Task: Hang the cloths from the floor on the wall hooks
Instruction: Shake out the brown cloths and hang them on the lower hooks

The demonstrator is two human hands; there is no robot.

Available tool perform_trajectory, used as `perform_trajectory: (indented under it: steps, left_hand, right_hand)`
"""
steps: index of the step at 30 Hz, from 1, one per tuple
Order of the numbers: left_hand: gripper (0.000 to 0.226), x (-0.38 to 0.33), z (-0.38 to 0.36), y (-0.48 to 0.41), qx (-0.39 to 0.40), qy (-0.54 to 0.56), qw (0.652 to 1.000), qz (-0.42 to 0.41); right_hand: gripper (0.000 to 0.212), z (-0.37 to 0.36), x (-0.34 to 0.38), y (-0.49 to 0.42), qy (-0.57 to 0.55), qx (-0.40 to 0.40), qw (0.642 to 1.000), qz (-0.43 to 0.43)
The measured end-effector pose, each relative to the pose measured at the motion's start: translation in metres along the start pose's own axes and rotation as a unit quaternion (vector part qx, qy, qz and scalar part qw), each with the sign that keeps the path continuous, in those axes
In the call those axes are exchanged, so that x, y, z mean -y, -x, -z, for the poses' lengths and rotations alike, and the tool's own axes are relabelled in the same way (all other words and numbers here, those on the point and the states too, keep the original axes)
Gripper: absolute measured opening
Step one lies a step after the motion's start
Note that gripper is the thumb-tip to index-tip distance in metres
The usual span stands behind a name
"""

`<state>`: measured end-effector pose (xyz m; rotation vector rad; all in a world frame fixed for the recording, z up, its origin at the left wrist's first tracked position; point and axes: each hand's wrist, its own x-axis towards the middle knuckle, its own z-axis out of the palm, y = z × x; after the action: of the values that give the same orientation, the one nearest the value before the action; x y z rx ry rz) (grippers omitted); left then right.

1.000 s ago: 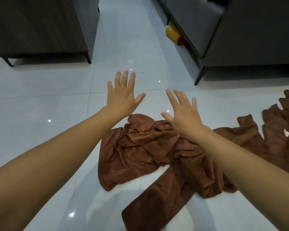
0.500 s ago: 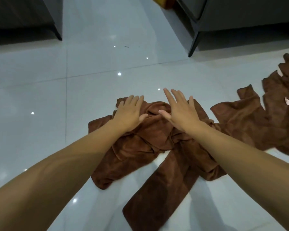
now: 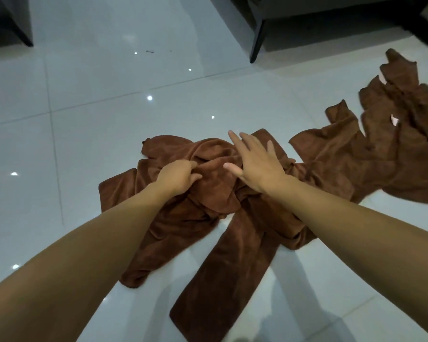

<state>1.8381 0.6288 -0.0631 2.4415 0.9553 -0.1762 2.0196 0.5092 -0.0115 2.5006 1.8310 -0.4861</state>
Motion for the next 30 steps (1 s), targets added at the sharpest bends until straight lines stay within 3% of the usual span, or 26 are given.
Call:
perform_trajectory:
  steps: [3, 8, 13, 16, 19, 22, 26, 30]
  left_hand:
    - [0.019, -0.012, 0.024, -0.001, -0.039, 0.166, 0.985, -0.015]
    - [0.024, -0.042, 0.071, 0.0, -0.115, 0.299, 0.947, 0.009]
    - [0.021, -0.072, 0.102, 0.01, -0.188, 0.434, 0.881, 0.024]
    - [0.024, -0.082, 0.118, 0.018, -0.211, 0.477, 0.852, 0.035]
    - [0.03, -0.082, 0.133, 0.025, -0.217, 0.463, 0.858, 0.04]
    - [0.032, -0.073, 0.144, 0.03, -0.213, 0.42, 0.88, 0.067]
    - [0.032, -0.061, 0.15, 0.043, -0.196, 0.39, 0.895, 0.089]
    - [0.031, -0.052, 0.153, 0.059, -0.18, 0.363, 0.911, 0.08]
  right_hand:
    - [0.077, 0.008, -0.004, 0.001, -0.038, 0.016, 0.999, 0.023]
    - [0.08, 0.036, -0.006, 0.003, -0.19, 0.037, 0.978, 0.08]
    - [0.077, 0.056, 0.012, 0.011, -0.324, 0.018, 0.939, 0.116]
    - [0.067, 0.066, 0.027, 0.013, -0.349, -0.051, 0.926, 0.131]
    - [0.047, 0.077, 0.04, 0.012, -0.405, -0.124, 0.896, 0.131]
    - [0.036, 0.089, 0.048, 0.01, -0.432, -0.133, 0.883, 0.128]
    - [0.028, 0.105, 0.052, 0.011, -0.445, -0.09, 0.877, 0.157]
    - [0.019, 0.119, 0.051, 0.02, -0.391, -0.016, 0.902, 0.181]
